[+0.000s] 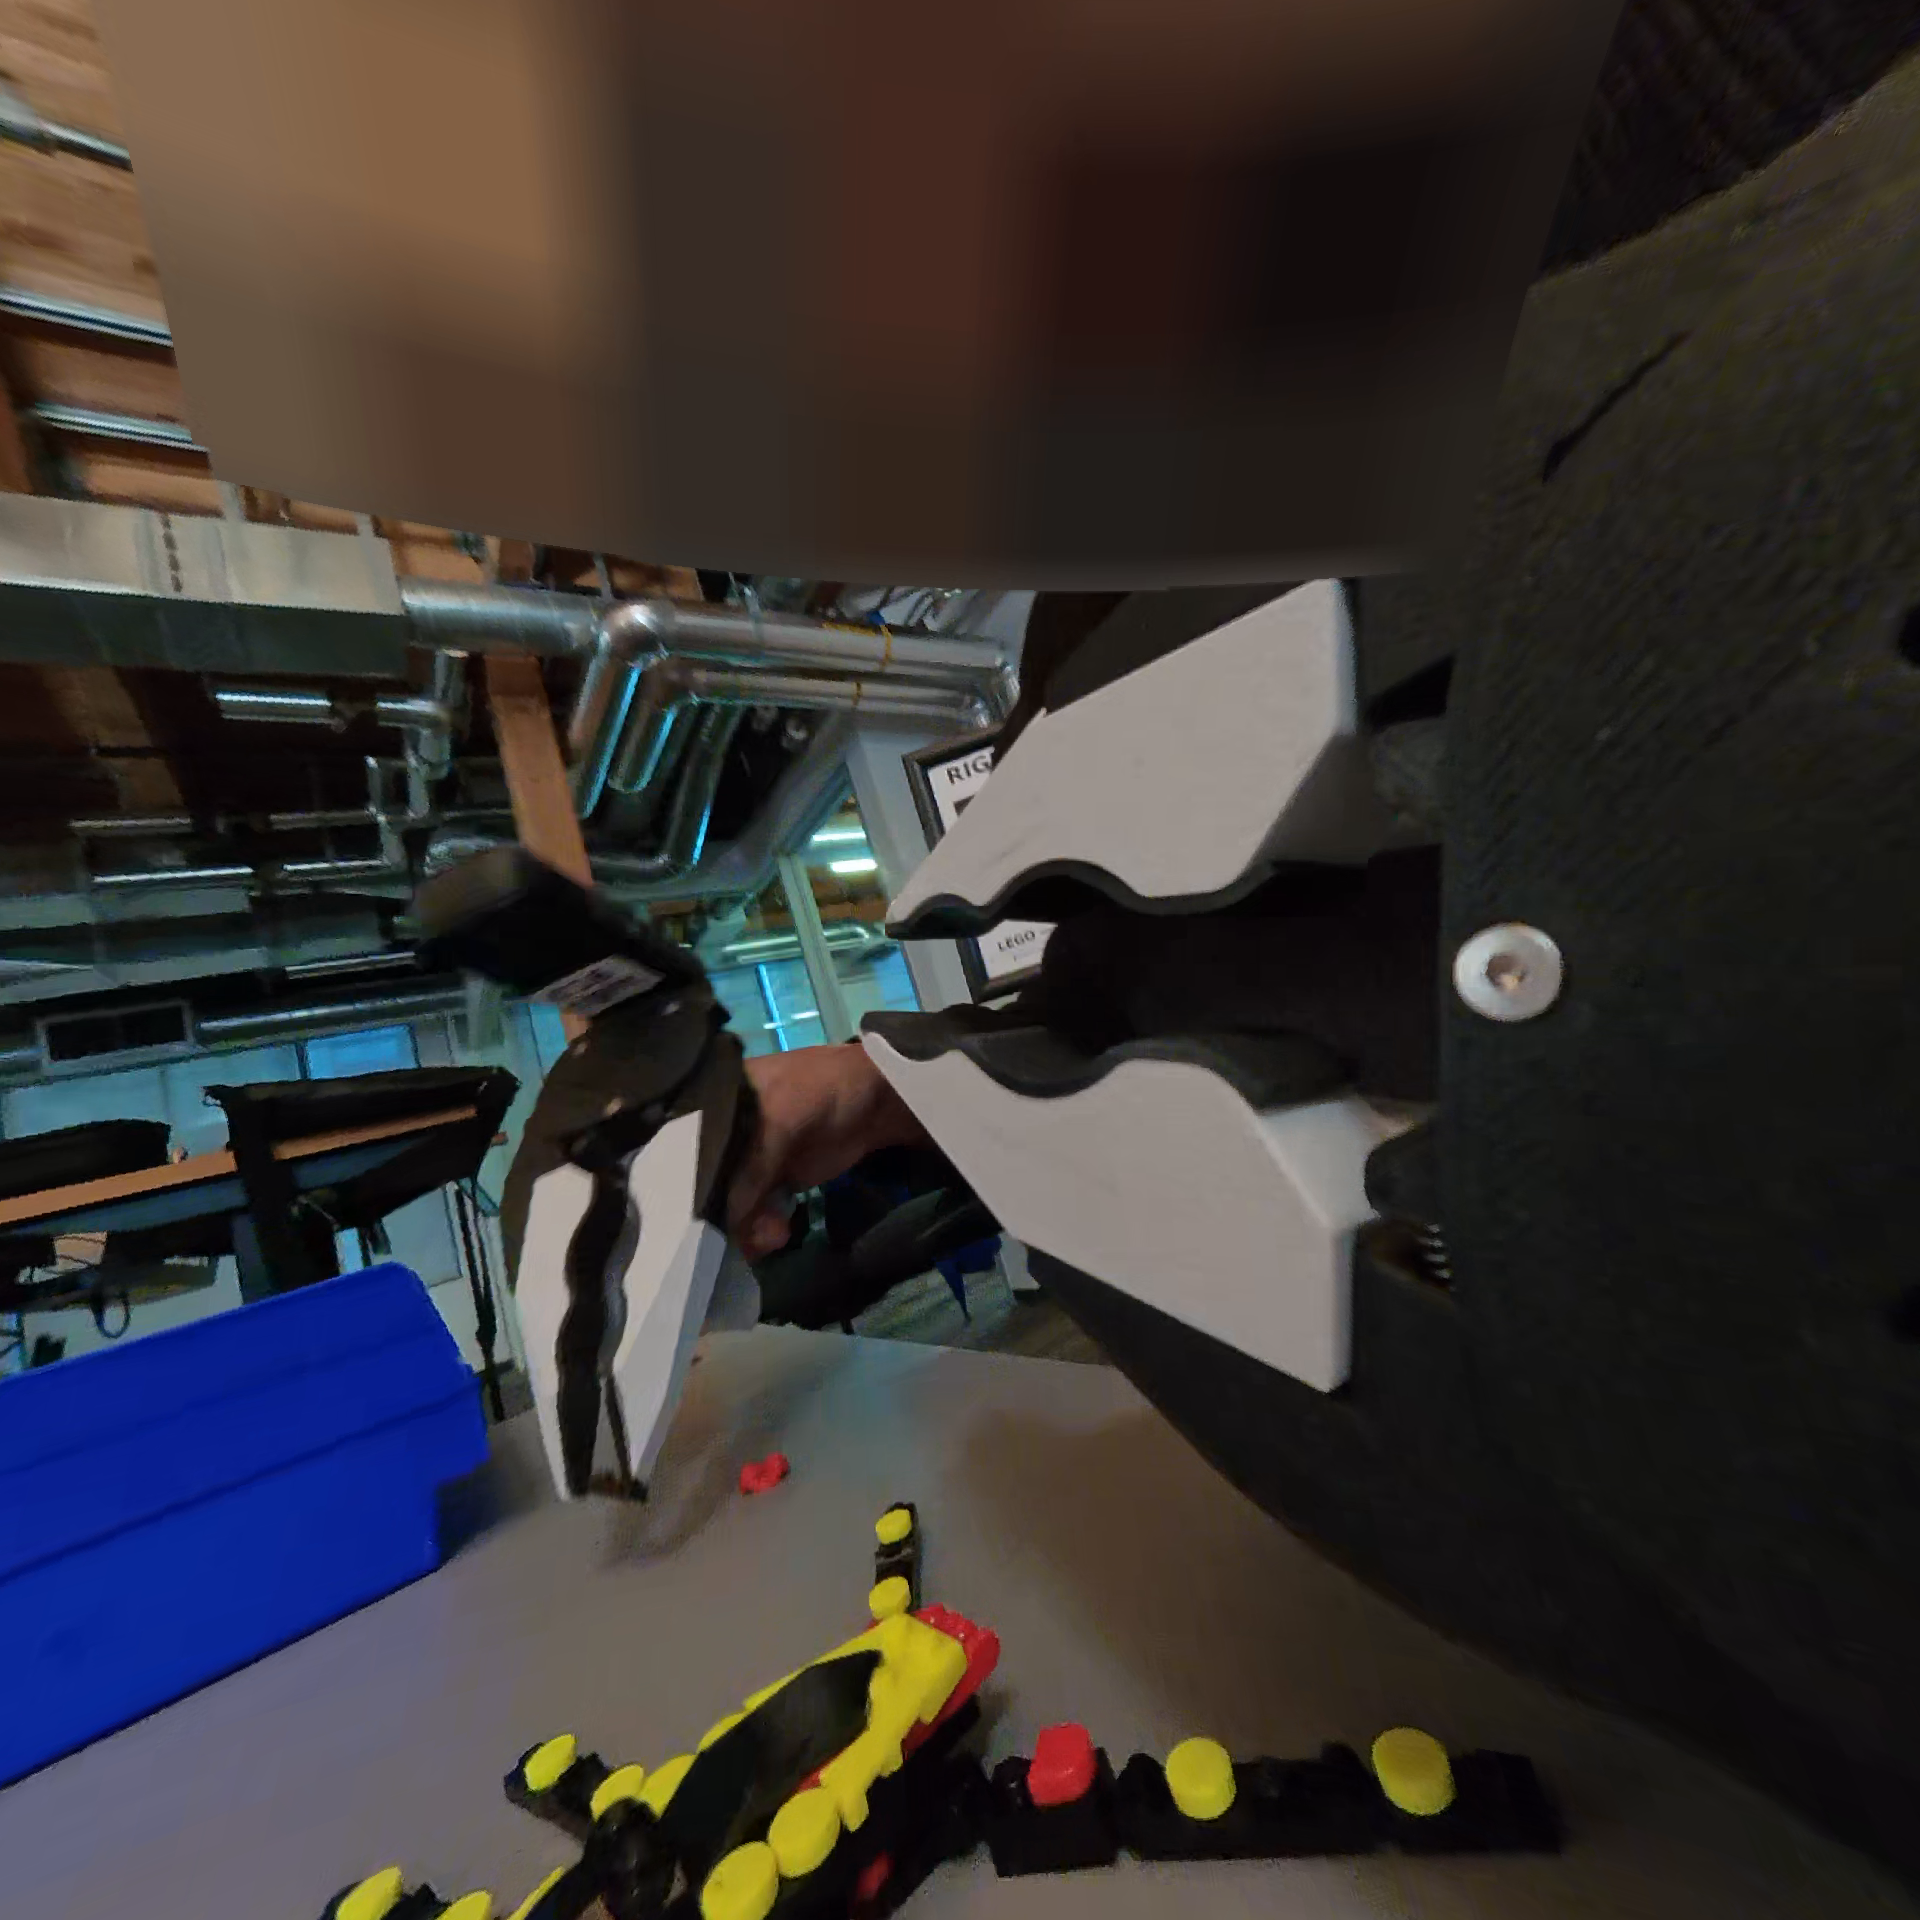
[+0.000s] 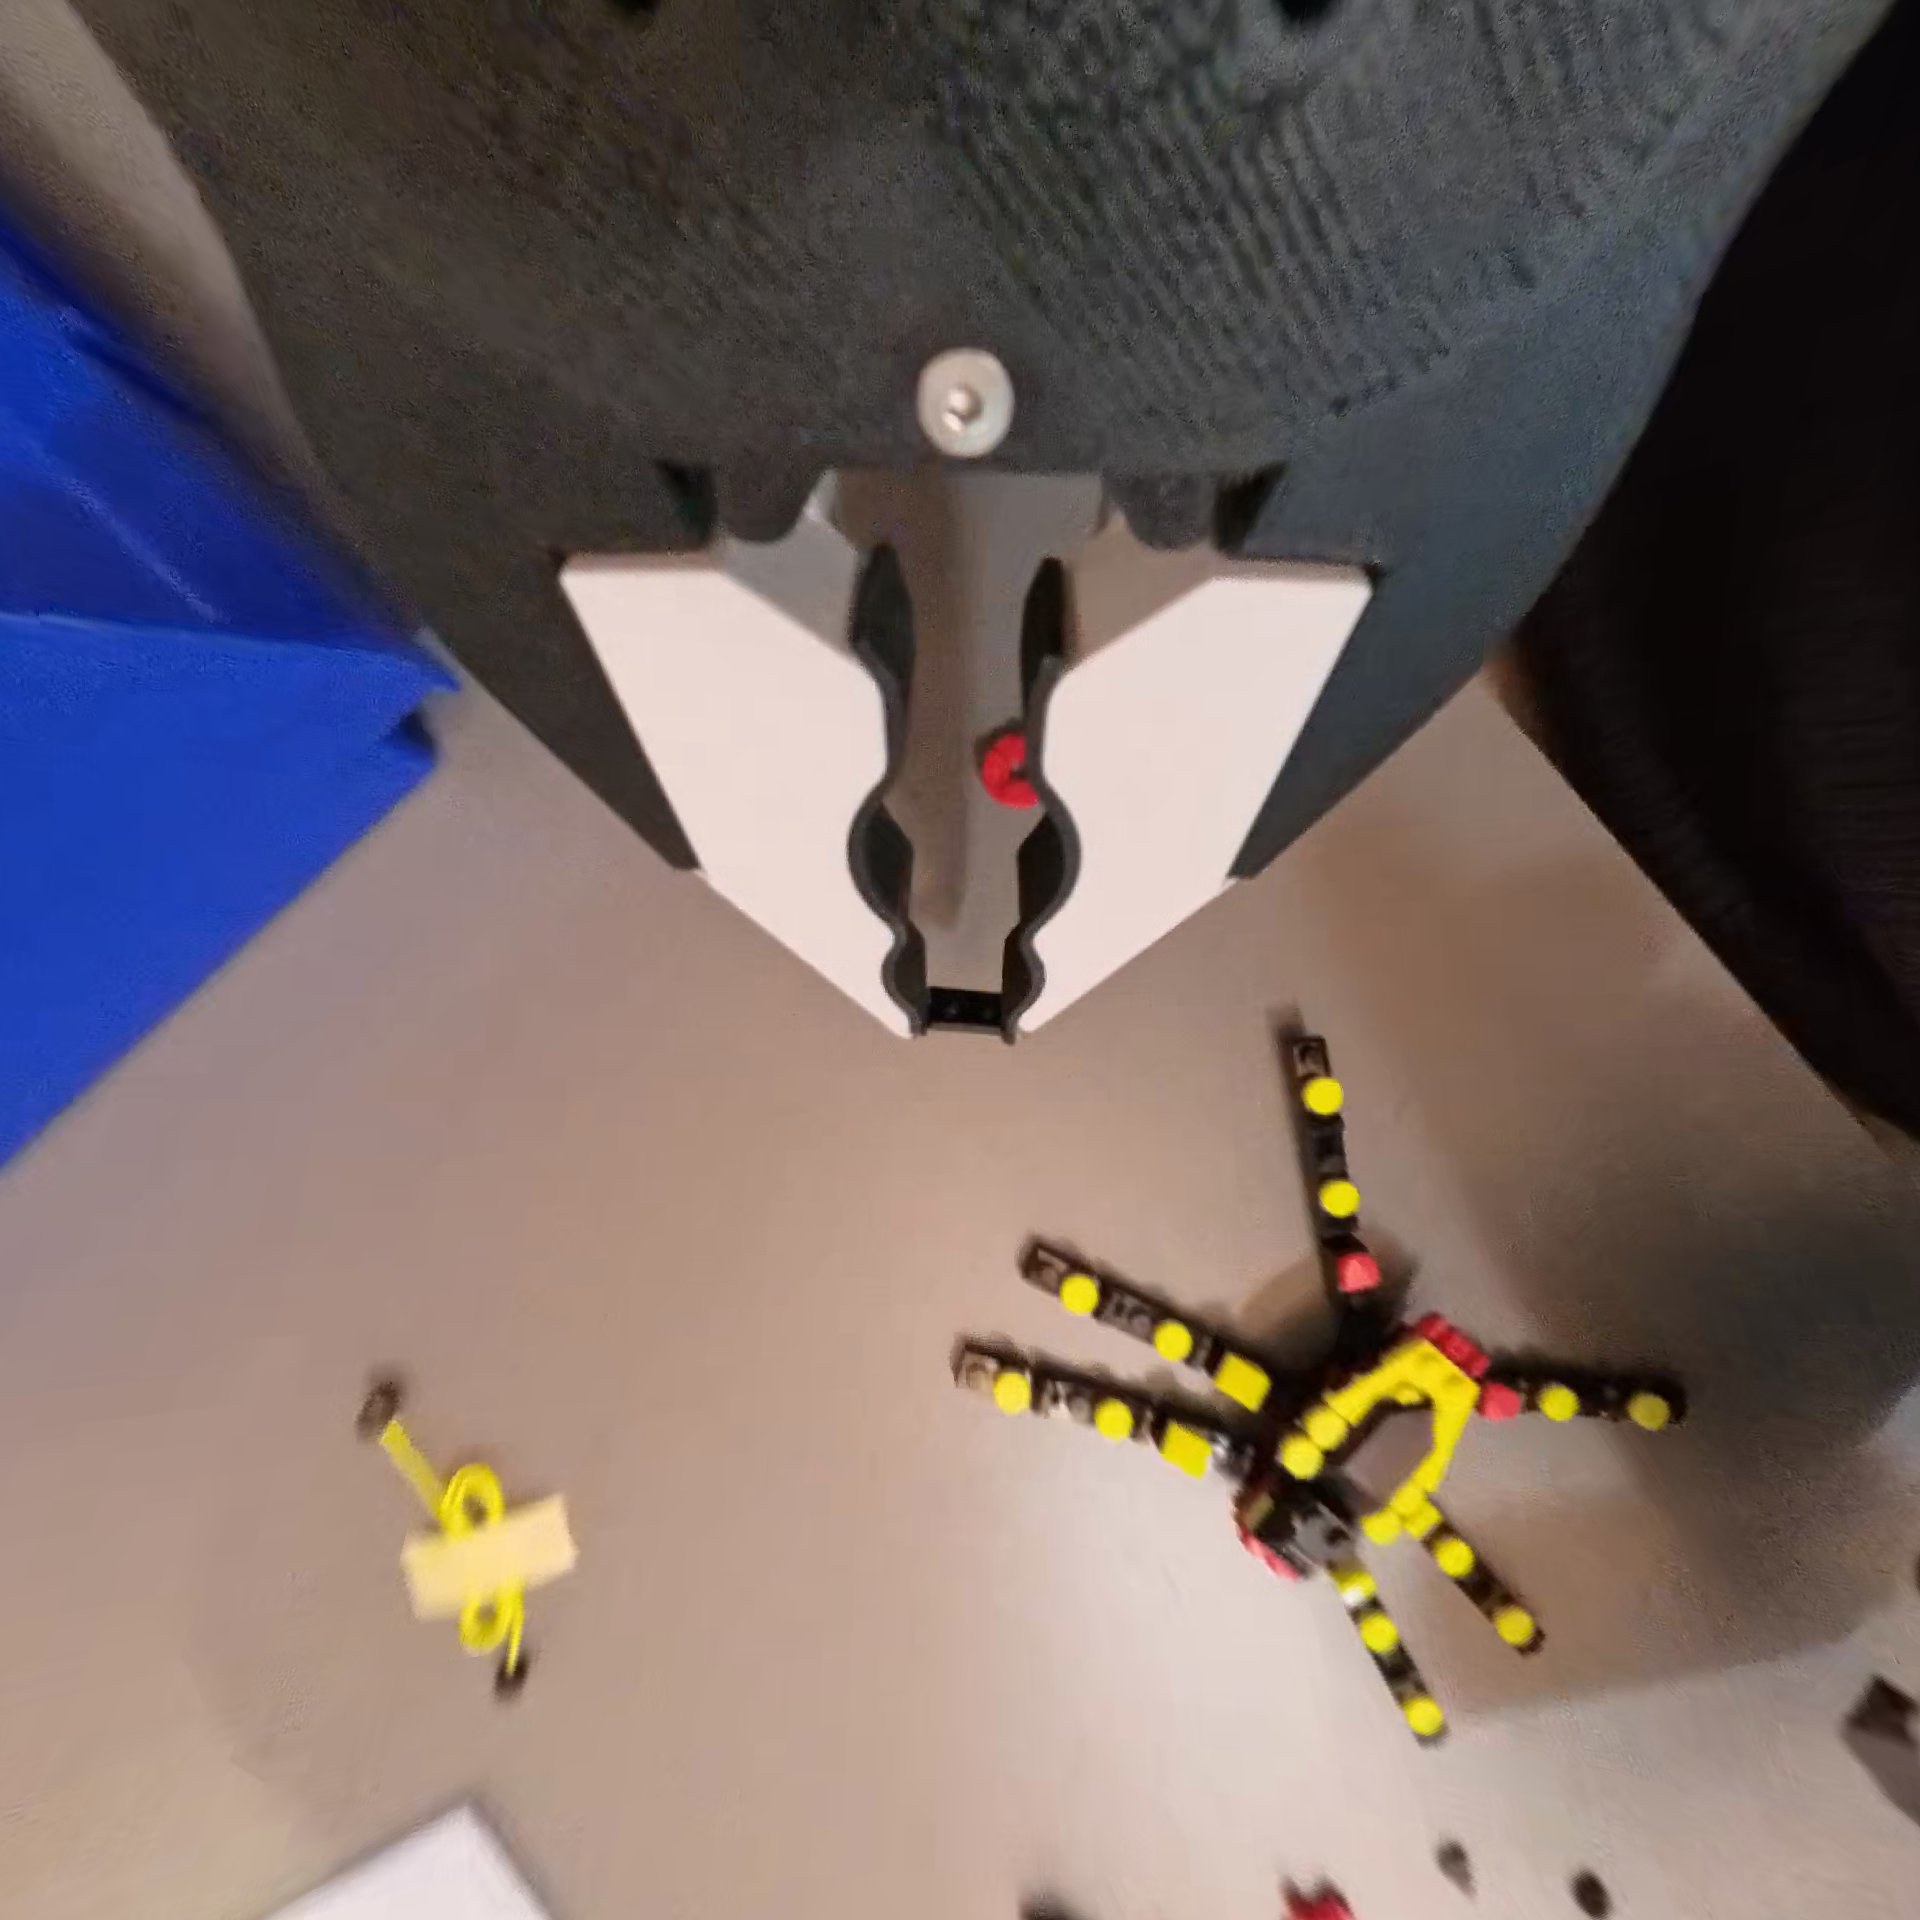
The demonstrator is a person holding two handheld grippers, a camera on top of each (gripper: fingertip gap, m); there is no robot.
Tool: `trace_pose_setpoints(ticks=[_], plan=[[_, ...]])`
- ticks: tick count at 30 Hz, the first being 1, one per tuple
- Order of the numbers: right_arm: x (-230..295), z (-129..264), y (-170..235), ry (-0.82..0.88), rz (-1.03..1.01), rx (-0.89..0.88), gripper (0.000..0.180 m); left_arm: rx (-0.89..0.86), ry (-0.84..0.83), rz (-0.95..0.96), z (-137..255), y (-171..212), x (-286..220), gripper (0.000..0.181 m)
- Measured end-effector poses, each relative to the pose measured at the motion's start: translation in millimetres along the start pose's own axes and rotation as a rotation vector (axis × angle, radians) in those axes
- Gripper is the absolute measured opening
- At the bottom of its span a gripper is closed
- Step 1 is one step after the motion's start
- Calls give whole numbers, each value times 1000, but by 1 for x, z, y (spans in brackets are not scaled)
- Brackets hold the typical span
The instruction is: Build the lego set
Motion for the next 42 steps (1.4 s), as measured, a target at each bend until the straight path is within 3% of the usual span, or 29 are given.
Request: trace_pose_setpoints(ticks=[3,7,16,24,35,39,42], plan=[[-2,-8,11,-50,-66,72,12,21,0,-11,-2,4,-1,11],[8,-15,20,-59,19,146,13,24,7,11,0,5,1,8],[21,-17,23,-77,120,140,29,25,5,18,1,3,3,6],[20,-19,24,-73,157,124,15,22,-1,20,2,2,5,6],[28,-22,22,-102,389,58,14,39,1,-10,1,3,1,7],[29,-9,7,-71,419,-55,36,97,-39,-120,-3,7,-2,12],[21,22,-21,-28,356,-257,76,156,-116,-257,-2,10,-1,15]])
Point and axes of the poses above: each gripper's, where its closed fingertips meet, z back along the fingers, y out of its underside, x = y × z across the jaws, the point moved 1 cm from there along z, back along the fingers, and after that the axes turned 15 degrees about -z, right-handed, at the moved point
